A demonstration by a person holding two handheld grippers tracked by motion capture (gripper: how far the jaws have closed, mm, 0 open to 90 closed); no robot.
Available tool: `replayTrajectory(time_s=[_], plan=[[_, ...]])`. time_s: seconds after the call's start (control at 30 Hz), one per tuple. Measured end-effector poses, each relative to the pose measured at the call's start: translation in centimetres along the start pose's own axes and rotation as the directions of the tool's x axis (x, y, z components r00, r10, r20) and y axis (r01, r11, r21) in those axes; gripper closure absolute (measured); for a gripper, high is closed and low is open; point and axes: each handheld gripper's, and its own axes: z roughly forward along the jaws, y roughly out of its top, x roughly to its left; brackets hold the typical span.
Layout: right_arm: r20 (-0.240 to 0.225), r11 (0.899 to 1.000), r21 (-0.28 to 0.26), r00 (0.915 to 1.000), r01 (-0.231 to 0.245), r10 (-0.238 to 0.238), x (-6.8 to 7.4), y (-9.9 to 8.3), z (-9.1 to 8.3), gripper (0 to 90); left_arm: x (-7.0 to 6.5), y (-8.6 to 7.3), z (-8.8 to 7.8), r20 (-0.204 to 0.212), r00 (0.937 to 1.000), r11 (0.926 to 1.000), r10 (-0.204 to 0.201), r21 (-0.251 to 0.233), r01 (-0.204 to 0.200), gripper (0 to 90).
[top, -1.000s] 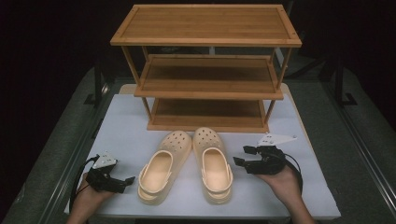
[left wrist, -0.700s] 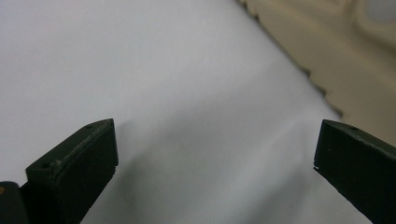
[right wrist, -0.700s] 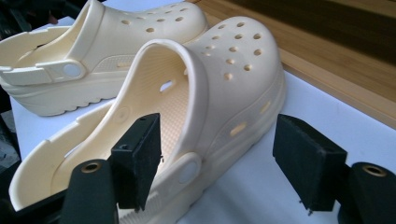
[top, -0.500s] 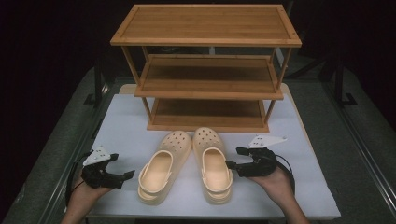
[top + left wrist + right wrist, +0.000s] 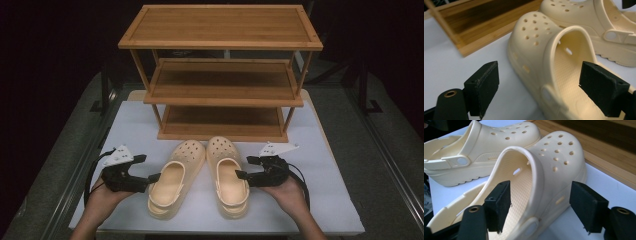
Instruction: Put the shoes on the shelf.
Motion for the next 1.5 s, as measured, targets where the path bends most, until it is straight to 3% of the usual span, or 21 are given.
replayTrajectory(time_s=[0.27, 0.47, 0.6, 0.7, 0.8, 0.9, 1.07, 1.27, 1.5], plan=[[0.000, 1.000, 0.011, 1.0000, 0.000, 0.000, -0.1, 0.1, 1.0, 37.8, -0.2, 1.0, 2.8, 0.039, 0.9985, 0.9992, 0.038, 0.014, -0.038, 31.3], [0.010, 1.000, 0.020, 1.0000, -0.001, 0.001, -0.2, 0.0, 1.6, 43.6, -0.4, 0.6, 4.1, 0.034, 0.9978, 0.9970, 0.056, 0.051, -0.058, 41.8], [0.013, 0.999, 0.040, 0.9998, 0.015, -0.015, 0.0, -0.1, 2.1, 49.9, -0.3, 0.2, 4.2, 0.009, 0.9981, 0.9954, 0.062, 0.074, -0.062, 50.5], [0.037, 0.999, 0.041, 0.9991, 0.021, -0.023, 0.0, -0.2, 2.1, 55.3, -0.1, 0.0, 4.0, -0.002, 0.9991, 0.9968, 0.041, 0.069, -0.041, 60.1], [0.037, 0.999, 0.038, 0.9990, 0.024, -0.025, 0.0, -0.1, 2.0, 60.9, -0.2, 0.0, 3.9, -0.011, 0.9995, 0.9969, 0.029, 0.073, -0.028, 63.5], [0.065, 0.999, 0.034, 0.9972, 0.035, -0.038, 0.2, -0.1, 1.7, 67.9, -0.4, 0.2, 3.8, -0.043, 0.9985, 0.9955, 0.033, 0.090, -0.029, 68.5], [0.112, 0.999, 0.021, 0.9926, 0.045, -0.047, 0.1, -0.2, 1.3, 74.6, -0.9, 0.4, 3.6, -0.093, 0.9944, 0.9939, 0.049, 0.103, -0.040, 74.3], [0.185, 0.998, 0.006, 0.9805, 0.067, -0.067, 0.1, -0.2, 0.7, 80.9, -1.1, 0.6, 3.4, -0.169, 0.9829, 0.9921, 0.074, 0.113, -0.055, 80.8], [0.213, 0.997, 0.000, 0.9739, 0.080, -0.078, -0.1, -0.1, 0.0, 83.6, -0.8, 0.8, 2.8, -0.189, 0.9798, 0.9939, 0.064, 0.101, -0.045, 83.6]])
